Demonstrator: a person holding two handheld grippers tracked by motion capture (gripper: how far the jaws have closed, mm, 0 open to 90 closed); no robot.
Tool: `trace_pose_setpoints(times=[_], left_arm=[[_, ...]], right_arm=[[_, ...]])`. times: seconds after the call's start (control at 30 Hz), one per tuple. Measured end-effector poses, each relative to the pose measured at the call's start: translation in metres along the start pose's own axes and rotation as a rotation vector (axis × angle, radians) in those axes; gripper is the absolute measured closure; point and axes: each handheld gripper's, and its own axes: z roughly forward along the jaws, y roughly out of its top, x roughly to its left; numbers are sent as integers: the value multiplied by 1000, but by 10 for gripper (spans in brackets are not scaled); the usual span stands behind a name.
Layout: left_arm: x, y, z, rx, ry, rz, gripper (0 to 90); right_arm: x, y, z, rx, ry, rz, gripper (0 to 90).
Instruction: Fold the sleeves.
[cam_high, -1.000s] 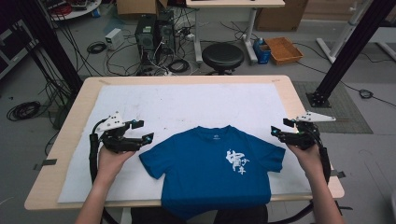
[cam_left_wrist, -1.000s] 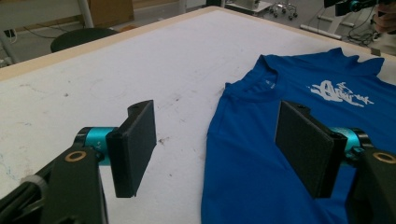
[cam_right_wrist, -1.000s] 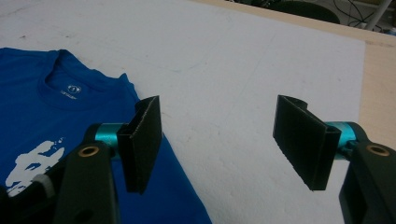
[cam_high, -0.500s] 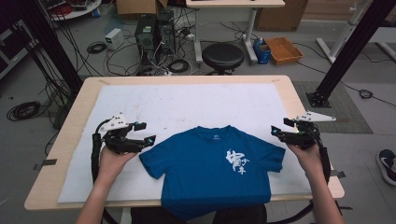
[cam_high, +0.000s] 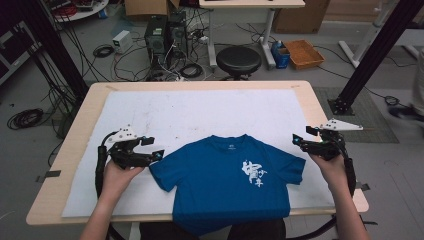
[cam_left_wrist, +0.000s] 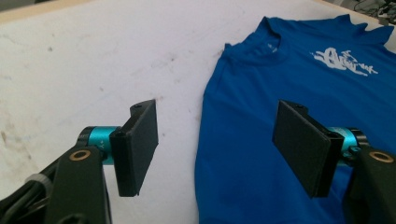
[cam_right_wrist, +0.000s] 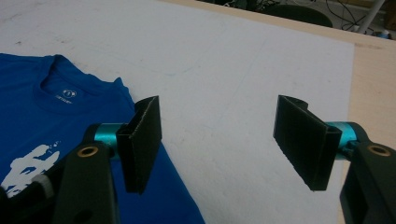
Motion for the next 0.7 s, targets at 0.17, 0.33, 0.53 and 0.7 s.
trace_pose_setpoints(times=[0.17,0.33,0.53,0.7], left_arm=[[0,-18,2,86,8,-78,406],[-1,-34,-1,139,27,-136,448],[2,-36,-2,153,39,-156,523],[0,-37,2,183,49,-155,606]], right_arm=[[-1,-1,0,2,-5,2,326],[0,-1,0,3,-7,4,326],[0,-1,0,2,-11,-1,327],[-1,-1,0,-1,-14,-1,327]])
